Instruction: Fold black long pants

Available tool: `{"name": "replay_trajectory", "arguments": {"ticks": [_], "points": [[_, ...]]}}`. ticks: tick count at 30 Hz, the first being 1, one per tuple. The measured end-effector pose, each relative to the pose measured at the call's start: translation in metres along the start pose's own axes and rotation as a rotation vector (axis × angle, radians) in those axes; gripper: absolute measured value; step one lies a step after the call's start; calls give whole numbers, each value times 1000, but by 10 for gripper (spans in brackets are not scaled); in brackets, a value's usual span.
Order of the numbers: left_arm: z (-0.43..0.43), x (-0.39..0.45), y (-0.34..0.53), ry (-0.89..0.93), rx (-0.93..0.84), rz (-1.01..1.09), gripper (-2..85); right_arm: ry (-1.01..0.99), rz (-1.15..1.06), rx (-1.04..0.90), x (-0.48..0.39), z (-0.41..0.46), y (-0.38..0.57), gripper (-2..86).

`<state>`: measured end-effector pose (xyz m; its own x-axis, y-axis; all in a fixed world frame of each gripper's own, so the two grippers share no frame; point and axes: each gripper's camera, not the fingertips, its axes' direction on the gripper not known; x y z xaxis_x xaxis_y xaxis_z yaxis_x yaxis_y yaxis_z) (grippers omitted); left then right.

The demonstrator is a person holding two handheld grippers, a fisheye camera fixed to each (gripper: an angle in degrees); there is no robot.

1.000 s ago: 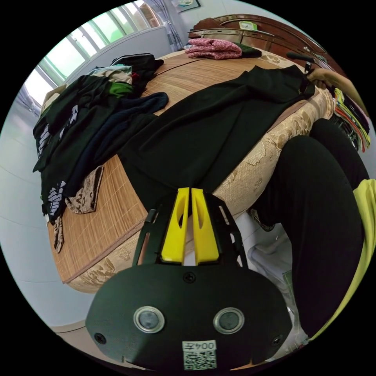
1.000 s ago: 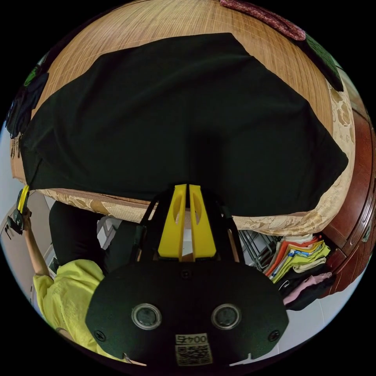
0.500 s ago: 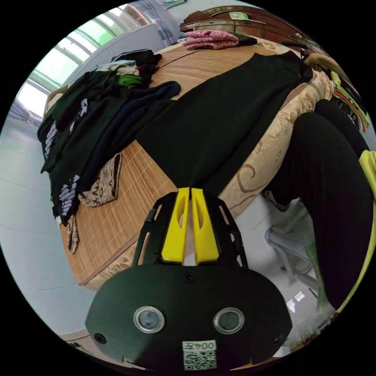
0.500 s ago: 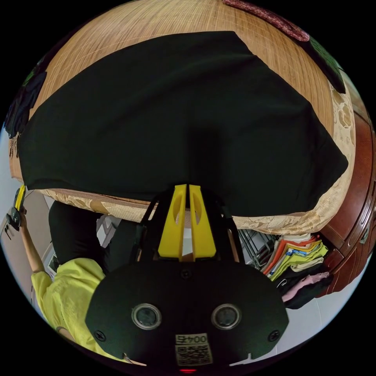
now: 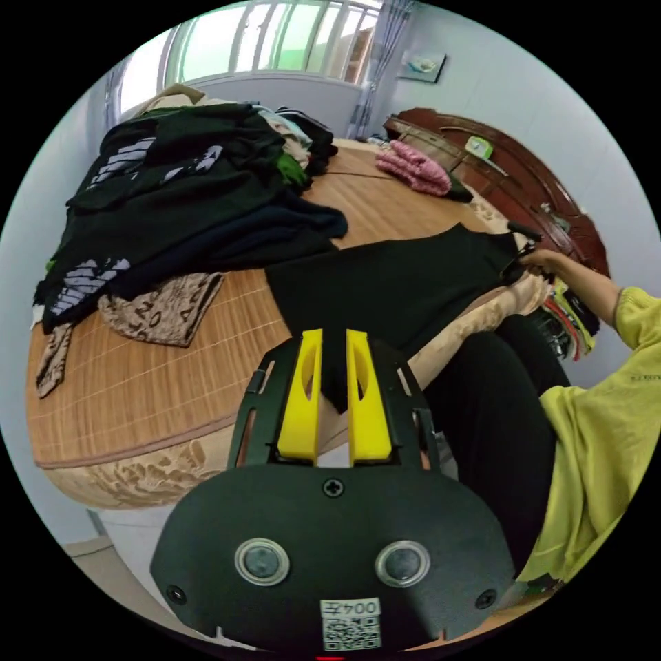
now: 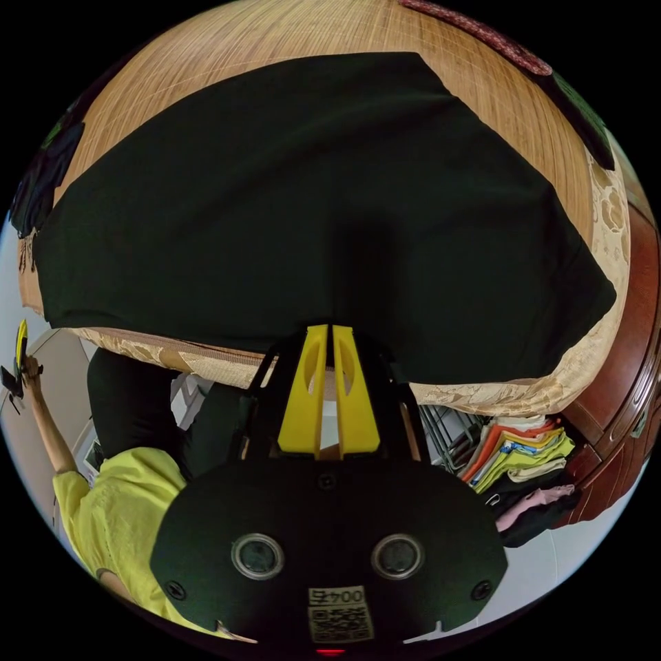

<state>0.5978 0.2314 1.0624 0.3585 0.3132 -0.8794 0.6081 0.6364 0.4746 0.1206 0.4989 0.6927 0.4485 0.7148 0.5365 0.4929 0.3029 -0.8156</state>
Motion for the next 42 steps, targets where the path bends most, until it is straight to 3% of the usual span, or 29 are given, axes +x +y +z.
{"name": "replay_trajectory", "arguments": {"ticks": [16, 29, 38, 42], "points": [[108, 136, -52, -309, -250, 534, 77, 29, -18, -13, 2, -12, -11, 21], [141, 130, -99, -330, -316, 609, 29, 42, -29, -16, 3, -18, -17, 18], [125, 96, -154, -162, -283, 518, 9, 10, -24, 0, 8, -21, -17, 17], [137, 67, -172, 25, -324, 443, 10, 14, -26, -7, 7, -22, -20, 17]]}}
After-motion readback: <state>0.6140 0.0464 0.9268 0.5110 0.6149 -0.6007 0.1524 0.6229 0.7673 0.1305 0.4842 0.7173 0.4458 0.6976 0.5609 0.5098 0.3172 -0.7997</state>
